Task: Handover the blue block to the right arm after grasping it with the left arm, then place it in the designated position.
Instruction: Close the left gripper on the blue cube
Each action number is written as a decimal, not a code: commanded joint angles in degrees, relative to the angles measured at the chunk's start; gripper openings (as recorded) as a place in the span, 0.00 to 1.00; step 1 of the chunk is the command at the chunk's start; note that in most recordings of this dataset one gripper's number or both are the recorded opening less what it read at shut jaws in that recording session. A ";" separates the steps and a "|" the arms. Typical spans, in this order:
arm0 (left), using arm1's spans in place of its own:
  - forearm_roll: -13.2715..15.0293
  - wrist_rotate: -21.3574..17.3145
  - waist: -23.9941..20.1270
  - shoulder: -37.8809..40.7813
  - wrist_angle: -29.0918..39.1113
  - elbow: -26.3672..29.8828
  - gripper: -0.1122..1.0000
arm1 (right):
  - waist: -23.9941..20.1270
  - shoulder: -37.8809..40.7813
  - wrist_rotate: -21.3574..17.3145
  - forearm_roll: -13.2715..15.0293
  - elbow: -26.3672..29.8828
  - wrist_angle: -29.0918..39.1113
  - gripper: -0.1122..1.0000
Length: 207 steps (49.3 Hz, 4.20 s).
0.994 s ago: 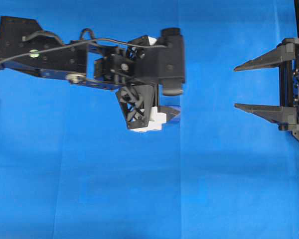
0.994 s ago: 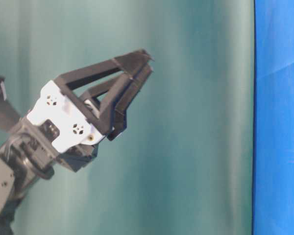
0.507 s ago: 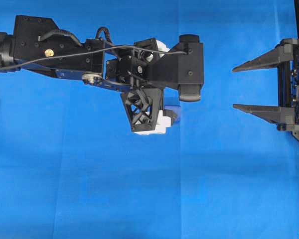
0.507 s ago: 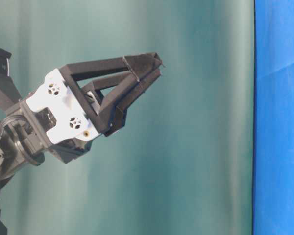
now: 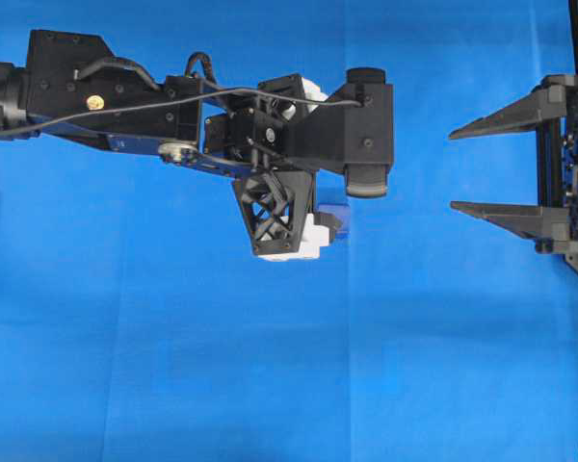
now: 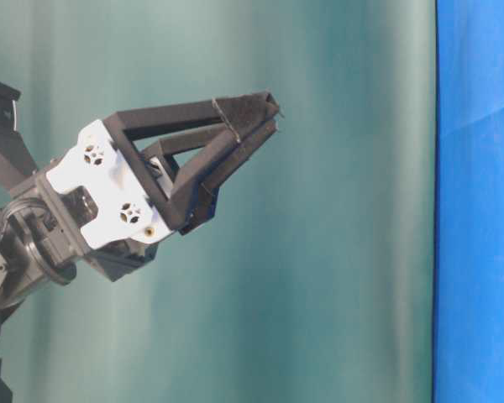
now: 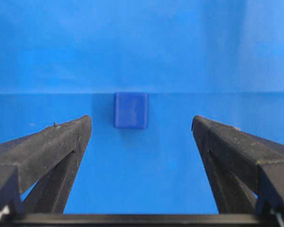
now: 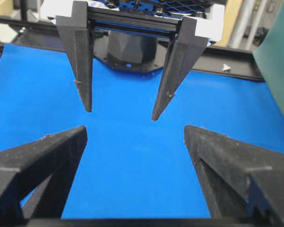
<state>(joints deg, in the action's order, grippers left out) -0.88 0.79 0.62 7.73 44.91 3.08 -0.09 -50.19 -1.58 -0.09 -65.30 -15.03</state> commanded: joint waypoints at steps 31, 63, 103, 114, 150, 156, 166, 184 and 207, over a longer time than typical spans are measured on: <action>-0.09 -0.18 0.09 -0.97 -0.26 0.97 0.92 | 0.00 0.26 0.00 -0.18 1.67 -0.26 0.99; -0.09 1.05 0.00 5.19 -13.27 -8.61 0.92 | 0.00 1.41 0.00 -0.18 1.41 -0.26 0.99; -0.09 0.97 -0.62 16.79 -28.04 -12.48 0.92 | 0.00 2.81 0.00 -0.18 1.14 -0.26 0.99; -0.09 0.97 -0.70 17.14 -29.09 -12.66 0.92 | 0.00 3.08 0.00 -0.18 1.14 -0.26 0.99; -0.09 0.70 -0.62 16.96 -28.92 -13.10 0.52 | 0.00 3.69 0.00 -0.26 1.14 -0.44 0.99; -0.09 0.70 -0.88 16.88 -28.74 -13.27 0.52 | 0.00 3.69 -0.09 -0.26 1.14 -0.44 0.99; -0.09 0.53 -0.79 16.79 -28.65 -13.36 0.52 | 0.09 3.69 -0.09 -0.26 1.14 -0.44 0.99; -0.09 0.18 -0.88 14.24 -26.46 -13.27 0.52 | 0.00 3.69 -0.09 -0.26 1.14 -0.35 0.99; -0.09 0.00 -0.62 2.90 -19.07 -12.57 0.52 | 0.00 3.69 -0.09 -0.26 1.14 -0.44 0.99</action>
<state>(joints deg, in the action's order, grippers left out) -0.88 0.70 -0.09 15.03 25.31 -10.72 -0.09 -46.76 -1.58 -0.18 -65.30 -15.03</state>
